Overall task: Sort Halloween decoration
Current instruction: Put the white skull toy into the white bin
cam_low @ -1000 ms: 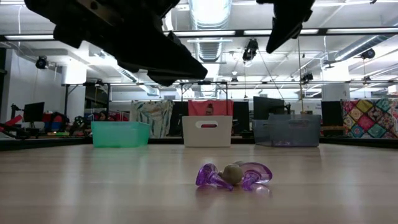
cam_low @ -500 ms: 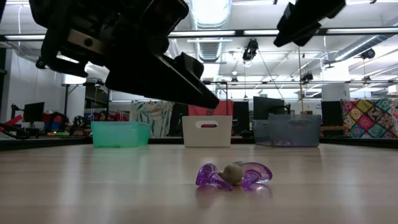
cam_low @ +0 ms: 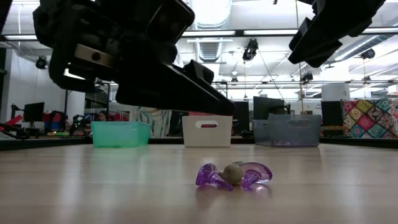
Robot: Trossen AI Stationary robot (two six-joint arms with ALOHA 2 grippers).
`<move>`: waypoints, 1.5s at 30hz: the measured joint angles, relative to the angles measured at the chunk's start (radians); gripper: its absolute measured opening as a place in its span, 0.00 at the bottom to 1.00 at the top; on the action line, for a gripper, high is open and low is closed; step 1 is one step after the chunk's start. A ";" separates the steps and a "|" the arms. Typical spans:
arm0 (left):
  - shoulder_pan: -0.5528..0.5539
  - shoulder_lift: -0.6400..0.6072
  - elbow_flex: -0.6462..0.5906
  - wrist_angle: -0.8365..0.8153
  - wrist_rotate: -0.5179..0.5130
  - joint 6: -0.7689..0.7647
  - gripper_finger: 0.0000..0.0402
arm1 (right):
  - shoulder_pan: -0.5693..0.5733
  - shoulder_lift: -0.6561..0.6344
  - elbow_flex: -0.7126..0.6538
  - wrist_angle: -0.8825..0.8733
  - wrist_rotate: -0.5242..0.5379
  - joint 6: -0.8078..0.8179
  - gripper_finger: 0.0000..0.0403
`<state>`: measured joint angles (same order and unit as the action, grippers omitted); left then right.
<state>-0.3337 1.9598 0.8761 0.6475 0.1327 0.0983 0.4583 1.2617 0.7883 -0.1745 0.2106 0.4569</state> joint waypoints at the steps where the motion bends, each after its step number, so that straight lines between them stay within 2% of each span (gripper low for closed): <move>1: 0.001 0.005 0.000 0.007 0.016 -0.002 0.35 | 0.000 0.000 -0.002 0.000 0.000 0.005 0.17; 8: 0.019 0.045 0.000 0.071 0.070 -0.006 0.35 | 0.000 0.000 -0.003 0.018 0.001 0.008 0.17; 16: 0.031 0.068 0.009 0.062 0.074 0.042 0.35 | 0.000 0.000 -0.003 0.035 0.001 0.008 0.17; 23: 0.048 0.113 0.060 0.031 0.144 0.051 0.35 | 0.000 0.000 -0.003 0.035 0.001 0.011 0.17; 32: 0.077 0.125 0.065 0.030 0.195 0.062 0.35 | 0.000 0.000 -0.003 0.036 0.001 0.018 0.17; 45: 0.082 0.125 0.064 0.029 0.200 0.082 0.35 | 0.000 0.000 -0.003 0.035 0.029 0.015 0.17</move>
<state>-0.2512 2.0850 0.9405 0.6762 0.3325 0.1806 0.4580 1.2617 0.7853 -0.1394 0.2394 0.4721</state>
